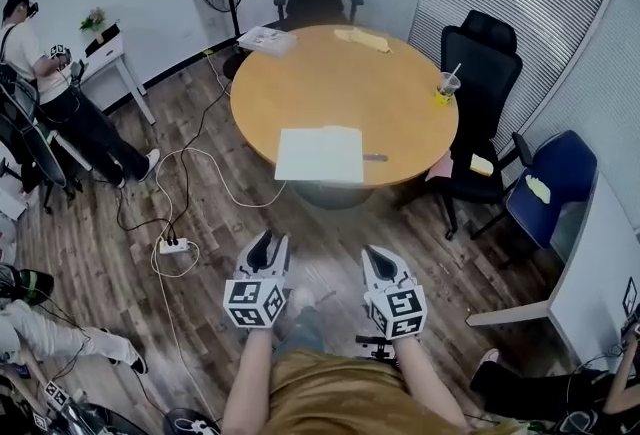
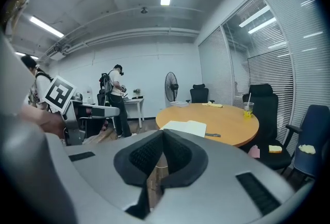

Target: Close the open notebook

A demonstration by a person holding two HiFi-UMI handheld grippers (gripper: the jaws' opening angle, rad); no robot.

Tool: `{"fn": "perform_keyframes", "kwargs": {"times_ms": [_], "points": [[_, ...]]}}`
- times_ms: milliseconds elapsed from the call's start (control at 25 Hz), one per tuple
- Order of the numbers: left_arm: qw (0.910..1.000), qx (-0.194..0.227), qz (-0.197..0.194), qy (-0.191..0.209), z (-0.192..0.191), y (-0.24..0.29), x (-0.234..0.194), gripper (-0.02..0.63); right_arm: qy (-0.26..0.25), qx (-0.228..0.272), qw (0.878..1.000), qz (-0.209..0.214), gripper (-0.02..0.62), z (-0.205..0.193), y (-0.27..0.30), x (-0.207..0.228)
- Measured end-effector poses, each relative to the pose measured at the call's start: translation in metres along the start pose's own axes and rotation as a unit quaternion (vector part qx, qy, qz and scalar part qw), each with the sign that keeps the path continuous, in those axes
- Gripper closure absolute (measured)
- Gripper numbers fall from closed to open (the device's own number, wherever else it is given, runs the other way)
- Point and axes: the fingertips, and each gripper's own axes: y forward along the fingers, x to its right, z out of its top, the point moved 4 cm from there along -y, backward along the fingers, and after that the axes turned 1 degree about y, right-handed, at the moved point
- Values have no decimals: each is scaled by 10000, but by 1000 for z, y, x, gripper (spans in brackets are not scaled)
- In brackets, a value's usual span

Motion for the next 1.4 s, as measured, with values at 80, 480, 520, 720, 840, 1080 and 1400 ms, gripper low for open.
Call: {"fn": "perform_keyframes", "kwargs": {"times_ms": [80,480,520,720,840,1080,1400], "points": [[10000,-33,-40,-27,10,30,-15,453,57,-44,10000,-54,584,9,29,13],[9992,-318,-203,-147,38,158,-92,453,45,-248,9995,-208,584,44,162,52],[9990,-338,-246,-163,39,168,-98,453,47,-267,9993,-247,584,45,171,54],[9977,-457,-455,-229,43,213,-117,453,109,-255,9983,-510,584,55,200,70],[9965,-547,-563,-285,38,228,-118,453,232,-213,9972,-675,584,56,200,79],[9956,-651,-644,-199,37,255,-114,457,360,-166,9956,-846,584,53,205,101],[9954,-742,-550,-262,31,265,-117,460,431,-208,9946,-925,584,48,211,121]]}}
